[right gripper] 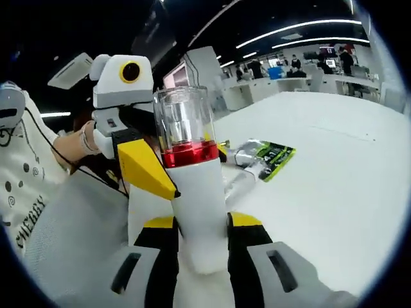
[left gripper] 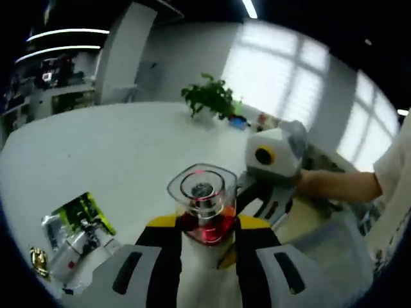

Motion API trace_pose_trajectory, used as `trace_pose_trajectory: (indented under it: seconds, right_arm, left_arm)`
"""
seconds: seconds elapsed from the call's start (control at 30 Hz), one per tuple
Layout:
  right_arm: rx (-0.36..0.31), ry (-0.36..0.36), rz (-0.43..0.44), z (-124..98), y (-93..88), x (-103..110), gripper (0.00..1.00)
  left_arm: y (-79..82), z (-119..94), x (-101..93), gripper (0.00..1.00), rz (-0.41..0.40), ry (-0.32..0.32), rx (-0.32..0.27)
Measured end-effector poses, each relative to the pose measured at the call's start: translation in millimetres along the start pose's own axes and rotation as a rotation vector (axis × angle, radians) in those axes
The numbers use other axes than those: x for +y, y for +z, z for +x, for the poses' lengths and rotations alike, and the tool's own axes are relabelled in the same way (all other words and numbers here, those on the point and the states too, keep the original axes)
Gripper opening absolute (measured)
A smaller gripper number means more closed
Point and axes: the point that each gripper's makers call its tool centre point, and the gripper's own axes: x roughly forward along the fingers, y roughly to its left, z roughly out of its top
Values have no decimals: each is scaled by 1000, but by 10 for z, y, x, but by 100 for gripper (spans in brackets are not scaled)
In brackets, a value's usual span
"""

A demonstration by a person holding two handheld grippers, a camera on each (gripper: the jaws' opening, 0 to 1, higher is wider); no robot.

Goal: Arrange the skincare products in the storage area until every visible bottle or jar stands upright without overlapping.

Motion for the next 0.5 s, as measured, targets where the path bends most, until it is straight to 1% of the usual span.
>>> trace_pose_trajectory:
  seconds: [0.17,0.23,0.33,0.43,0.5]
  right_arm:
    - [15,-40,-86,49,-13,-116,28]
    - [21,-55,-94,73,-30,-161,28]
    - [29,-69,-129,101,-53,-231,28]
    - [34,-61,-144,125,-78,-288,27]
    - [36,-54,-155,134,-91,-319,27]
  left_arm:
    - [-25,37,87,25,81,51,37]
    - [-46,71,88,25,105,71,56]
    - [-68,112,110,25,151,93,84]
    - [-81,144,119,25,158,111,102]
    - [-88,170,172,25,152,119,106]
